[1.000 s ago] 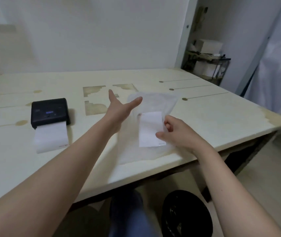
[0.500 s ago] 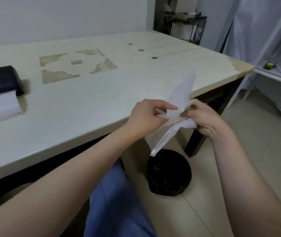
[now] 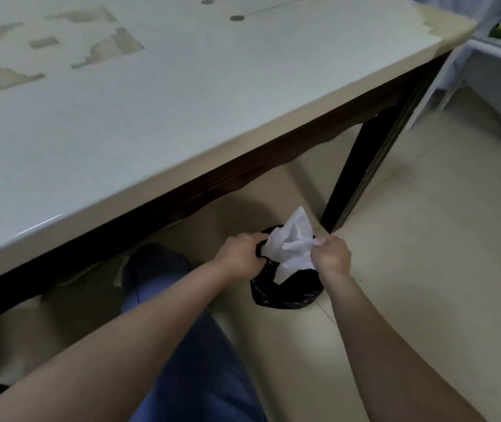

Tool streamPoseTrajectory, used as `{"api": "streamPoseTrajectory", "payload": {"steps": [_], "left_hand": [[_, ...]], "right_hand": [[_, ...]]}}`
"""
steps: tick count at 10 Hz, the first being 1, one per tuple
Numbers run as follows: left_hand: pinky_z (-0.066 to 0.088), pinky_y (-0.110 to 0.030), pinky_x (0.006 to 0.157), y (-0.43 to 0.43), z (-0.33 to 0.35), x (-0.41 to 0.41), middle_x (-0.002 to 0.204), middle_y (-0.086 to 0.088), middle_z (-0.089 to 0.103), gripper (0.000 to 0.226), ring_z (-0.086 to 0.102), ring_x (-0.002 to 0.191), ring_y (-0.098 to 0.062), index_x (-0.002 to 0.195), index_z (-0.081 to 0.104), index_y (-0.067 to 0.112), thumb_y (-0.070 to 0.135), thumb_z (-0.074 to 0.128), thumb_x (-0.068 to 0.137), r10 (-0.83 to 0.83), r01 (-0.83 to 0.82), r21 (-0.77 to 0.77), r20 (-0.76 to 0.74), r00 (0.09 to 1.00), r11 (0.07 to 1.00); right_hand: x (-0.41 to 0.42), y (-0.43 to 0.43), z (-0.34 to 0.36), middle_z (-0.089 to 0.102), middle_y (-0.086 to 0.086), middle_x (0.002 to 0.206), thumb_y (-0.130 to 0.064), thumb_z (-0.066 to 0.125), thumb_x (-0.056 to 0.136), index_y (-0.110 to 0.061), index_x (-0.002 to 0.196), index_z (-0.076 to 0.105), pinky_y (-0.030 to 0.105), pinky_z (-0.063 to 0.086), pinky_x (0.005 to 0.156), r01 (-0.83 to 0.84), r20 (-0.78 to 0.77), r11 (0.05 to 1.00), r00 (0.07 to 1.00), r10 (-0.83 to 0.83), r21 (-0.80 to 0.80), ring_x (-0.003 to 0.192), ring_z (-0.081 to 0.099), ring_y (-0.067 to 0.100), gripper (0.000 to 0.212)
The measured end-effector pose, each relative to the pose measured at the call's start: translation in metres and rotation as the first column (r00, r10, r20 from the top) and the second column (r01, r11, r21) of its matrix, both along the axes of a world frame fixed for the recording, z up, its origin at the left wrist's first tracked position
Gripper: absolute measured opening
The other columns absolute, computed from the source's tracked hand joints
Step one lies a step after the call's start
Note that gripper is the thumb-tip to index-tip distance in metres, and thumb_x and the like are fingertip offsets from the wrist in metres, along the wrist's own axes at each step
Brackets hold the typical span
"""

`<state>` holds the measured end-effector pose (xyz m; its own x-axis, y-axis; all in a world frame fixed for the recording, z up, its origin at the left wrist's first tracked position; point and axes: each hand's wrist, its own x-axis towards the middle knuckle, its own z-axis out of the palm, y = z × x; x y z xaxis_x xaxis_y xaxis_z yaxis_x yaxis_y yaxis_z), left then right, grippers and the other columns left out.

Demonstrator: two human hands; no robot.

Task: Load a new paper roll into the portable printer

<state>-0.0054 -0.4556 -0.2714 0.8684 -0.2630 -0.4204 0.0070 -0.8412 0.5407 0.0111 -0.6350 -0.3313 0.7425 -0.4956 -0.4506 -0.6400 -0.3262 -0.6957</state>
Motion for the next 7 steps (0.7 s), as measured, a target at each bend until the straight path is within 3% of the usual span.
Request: {"api": "streamPoseTrajectory", "payload": {"steps": [1,2,3,4,5,6,7], "left_hand": [[0.039,-0.033,0.109,0.005,-0.017,0.010,0.149,-0.007,0.050,0.056,0.047,0.136,-0.026,0.149,0.041,0.017,0.021,0.056,0.095,-0.004,0.005,0.037,-0.042,0.999,0.999],[0.038,-0.025,0.105,0.014,-0.025,0.014,0.151,-0.005,0.048,0.058,0.046,0.137,-0.022,0.151,0.038,0.019,0.022,0.057,0.096,0.019,-0.018,0.038,-0.049,0.999,0.999],[0.035,-0.016,0.092,0.024,-0.021,0.015,0.150,-0.003,0.049,0.056,0.048,0.135,-0.020,0.151,0.036,0.020,0.018,0.055,0.097,0.038,-0.037,0.013,-0.066,0.997,0.999],[0.037,-0.018,0.089,0.032,-0.012,0.011,0.147,-0.005,0.051,0.055,0.051,0.132,-0.021,0.150,0.038,0.021,0.016,0.054,0.097,0.071,-0.072,-0.020,-0.044,0.996,0.997],[0.041,-0.022,0.096,0.039,0.002,0.000,0.148,-0.004,0.051,0.053,0.051,0.131,-0.021,0.148,0.041,0.022,0.018,0.055,0.097,0.071,-0.072,-0.018,-0.022,0.997,0.997],[0.048,-0.033,0.101,0.047,0.022,-0.013,0.143,-0.001,0.056,0.048,0.056,0.127,-0.020,0.143,0.048,0.026,0.021,0.057,0.096,0.035,-0.035,-0.002,0.105,0.994,0.999],[0.049,-0.032,0.101,0.059,0.048,-0.039,0.134,0.003,0.063,0.045,0.061,0.120,-0.015,0.139,0.053,0.031,0.024,0.058,0.095,0.024,-0.018,-0.025,0.246,0.969,1.000]], "right_hand": [[-0.003,0.005,-0.032,0.069,0.020,0.115,-0.001,0.049,0.092,-0.006,0.114,0.068,0.038,0.055,0.085,0.017,-0.032,1.000,0.999,-0.017,-0.003,0.105,0.065,0.038,0.030],[-0.003,0.011,-0.067,0.063,0.018,0.129,0.000,0.049,0.092,-0.008,0.133,0.056,0.039,0.050,0.093,0.021,-0.125,0.987,0.992,-0.002,0.156,0.115,0.060,0.037,0.042],[-0.005,0.020,-0.086,0.046,0.016,0.147,-0.004,0.052,0.094,-0.013,0.153,0.029,0.043,0.044,0.102,-0.032,-0.224,0.967,0.970,0.091,0.252,0.129,0.049,0.037,0.064],[-0.004,0.026,-0.092,0.049,0.020,0.143,-0.003,0.049,0.095,-0.003,0.148,0.035,0.042,0.045,0.099,-0.075,-0.258,0.977,0.958,0.126,0.198,0.125,0.051,0.039,0.055],[-0.003,0.030,-0.088,0.065,0.023,0.119,-0.004,0.049,0.092,0.001,0.130,0.057,0.038,0.052,0.081,-0.087,-0.208,0.977,0.970,0.128,0.196,0.097,0.062,0.033,0.039],[0.002,0.037,-0.070,0.069,0.019,0.116,-0.012,0.049,0.092,-0.006,0.122,0.064,0.034,0.051,0.078,-0.059,-0.071,0.979,0.995,0.074,0.195,0.098,0.065,0.033,0.034],[0.000,0.045,-0.030,0.071,0.009,0.114,-0.020,0.052,0.096,-0.014,0.116,0.067,0.042,0.051,0.099,0.007,0.115,0.975,0.993,-0.034,0.223,0.107,0.065,0.029,0.026]]}}
